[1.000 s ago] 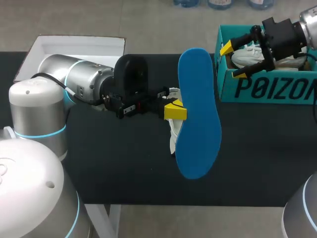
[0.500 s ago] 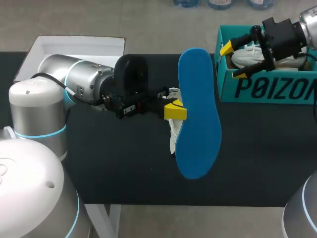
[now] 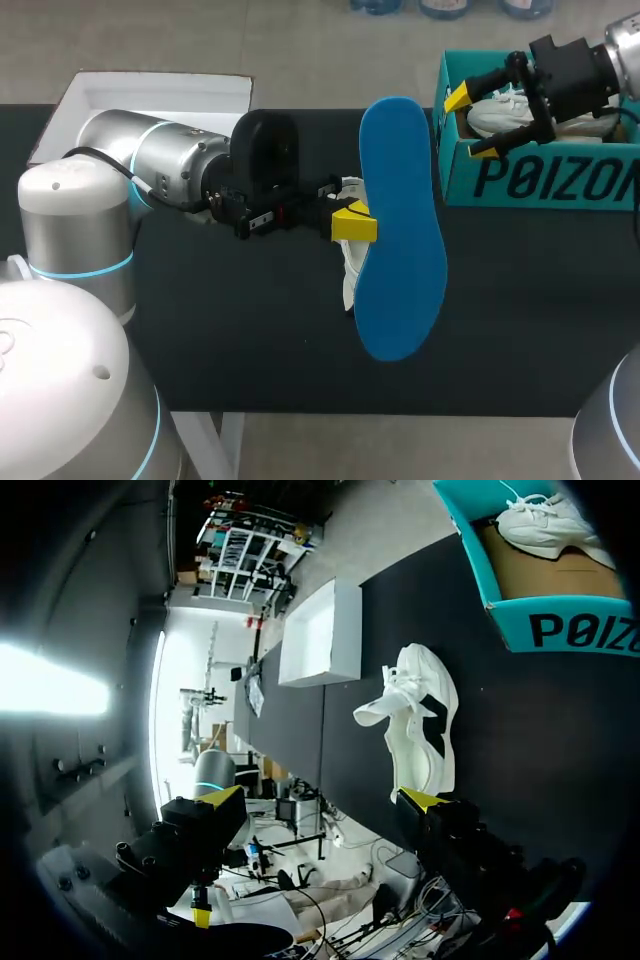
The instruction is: Take the shoe out of the shoebox, open the shoe tongue, remove and reinsert the insole, then place the shoe into the shoebox
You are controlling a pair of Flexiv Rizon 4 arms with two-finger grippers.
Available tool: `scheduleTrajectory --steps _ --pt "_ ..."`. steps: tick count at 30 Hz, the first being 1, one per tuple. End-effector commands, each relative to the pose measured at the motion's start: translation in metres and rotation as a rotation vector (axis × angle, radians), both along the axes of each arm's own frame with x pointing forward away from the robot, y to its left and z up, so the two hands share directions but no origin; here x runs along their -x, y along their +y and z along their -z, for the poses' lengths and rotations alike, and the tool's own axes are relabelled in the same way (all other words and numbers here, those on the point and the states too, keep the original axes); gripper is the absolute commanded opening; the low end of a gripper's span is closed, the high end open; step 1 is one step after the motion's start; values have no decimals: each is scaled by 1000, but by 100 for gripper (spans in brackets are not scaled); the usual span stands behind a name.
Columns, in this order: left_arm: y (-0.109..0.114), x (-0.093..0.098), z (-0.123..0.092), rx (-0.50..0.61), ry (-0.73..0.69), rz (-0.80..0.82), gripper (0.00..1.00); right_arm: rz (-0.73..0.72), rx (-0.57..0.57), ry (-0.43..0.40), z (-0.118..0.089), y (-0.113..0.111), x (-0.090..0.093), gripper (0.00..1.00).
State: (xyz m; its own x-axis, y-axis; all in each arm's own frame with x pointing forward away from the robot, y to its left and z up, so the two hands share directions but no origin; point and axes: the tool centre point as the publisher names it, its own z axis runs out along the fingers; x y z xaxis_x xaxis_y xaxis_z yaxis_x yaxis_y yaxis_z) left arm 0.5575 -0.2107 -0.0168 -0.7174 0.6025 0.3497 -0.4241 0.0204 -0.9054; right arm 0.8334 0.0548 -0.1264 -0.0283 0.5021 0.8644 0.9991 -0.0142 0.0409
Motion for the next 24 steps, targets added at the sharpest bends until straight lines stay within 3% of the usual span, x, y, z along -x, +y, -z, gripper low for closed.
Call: scheduleTrajectory --steps 1,8,18,20,24 --pt "-1 0 1 2 1 1 0 0 1 2 0 1 -1 100" --pt "-1 0 1 2 1 1 0 0 1 2 0 1 -1 100" --pt "-1 0 1 2 1 1 0 -19 -114 -31 -36 12 2 100" --pt "-1 0 1 2 1 1 0 23 -208 27 -48 13 7 100" --pt "-1 0 1 2 1 1 0 104 -228 98 -61 16 12 100"
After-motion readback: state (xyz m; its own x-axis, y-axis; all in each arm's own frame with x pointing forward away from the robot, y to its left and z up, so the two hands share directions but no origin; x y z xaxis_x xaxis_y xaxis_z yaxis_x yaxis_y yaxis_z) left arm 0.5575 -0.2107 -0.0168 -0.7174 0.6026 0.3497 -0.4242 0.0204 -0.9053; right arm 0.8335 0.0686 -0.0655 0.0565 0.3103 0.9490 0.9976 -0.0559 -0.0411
